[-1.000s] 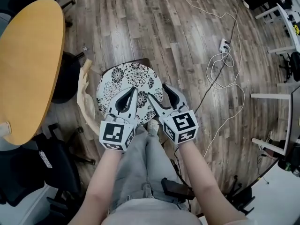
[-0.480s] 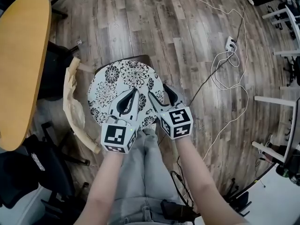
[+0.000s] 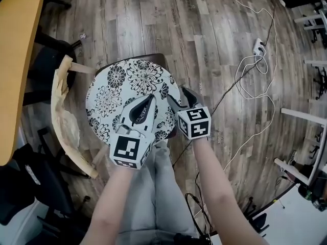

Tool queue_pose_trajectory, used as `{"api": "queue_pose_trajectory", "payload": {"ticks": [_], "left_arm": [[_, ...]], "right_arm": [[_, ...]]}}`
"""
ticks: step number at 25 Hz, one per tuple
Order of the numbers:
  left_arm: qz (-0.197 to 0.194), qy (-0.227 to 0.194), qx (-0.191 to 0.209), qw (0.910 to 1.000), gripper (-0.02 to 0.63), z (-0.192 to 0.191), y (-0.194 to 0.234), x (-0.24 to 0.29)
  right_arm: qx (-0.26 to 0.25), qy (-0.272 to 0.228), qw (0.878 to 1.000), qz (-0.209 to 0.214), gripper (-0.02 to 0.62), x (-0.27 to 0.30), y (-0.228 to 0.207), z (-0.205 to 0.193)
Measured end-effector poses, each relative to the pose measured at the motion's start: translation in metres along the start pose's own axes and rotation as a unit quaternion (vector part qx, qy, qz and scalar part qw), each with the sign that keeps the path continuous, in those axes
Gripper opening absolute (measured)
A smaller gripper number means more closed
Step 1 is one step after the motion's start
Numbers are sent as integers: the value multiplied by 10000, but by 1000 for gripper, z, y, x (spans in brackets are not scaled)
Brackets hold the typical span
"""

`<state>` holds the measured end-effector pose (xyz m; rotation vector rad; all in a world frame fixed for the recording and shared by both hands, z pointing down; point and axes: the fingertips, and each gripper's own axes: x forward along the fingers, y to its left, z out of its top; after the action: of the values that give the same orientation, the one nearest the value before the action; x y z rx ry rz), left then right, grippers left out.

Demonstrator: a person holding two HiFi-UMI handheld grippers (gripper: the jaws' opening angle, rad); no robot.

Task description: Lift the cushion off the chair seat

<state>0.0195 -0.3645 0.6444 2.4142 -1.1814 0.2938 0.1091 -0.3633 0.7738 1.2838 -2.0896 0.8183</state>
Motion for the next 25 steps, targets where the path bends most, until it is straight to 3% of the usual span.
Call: {"api": "queue_pose_trajectory", "payload": {"ticks": [5, 11, 16, 19, 23, 25], "left_arm": [[55, 39, -77, 9999, 2, -20, 7, 8], [149, 49, -350, 9993, 2, -38, 13, 12], [151, 73, -333, 9993, 2, -40, 14, 15], [165, 84, -356, 9992, 2, -39, 12, 14], [159, 69, -338, 9993, 2, -32, 14, 11], [167, 43, -309, 9994, 2, -26, 14, 9]], "right_arm": [[0, 256, 9996, 103, 264, 26, -12, -24], [516, 627, 9956, 460, 273, 53, -20, -54], [431, 767, 9942, 622, 273, 65, -21, -61], [143, 823, 9939, 717, 220, 61, -14, -58], [-349, 761, 9947, 602, 76, 52, -3, -49], [-568, 689, 9945, 551, 52, 46, 1, -43]]}}
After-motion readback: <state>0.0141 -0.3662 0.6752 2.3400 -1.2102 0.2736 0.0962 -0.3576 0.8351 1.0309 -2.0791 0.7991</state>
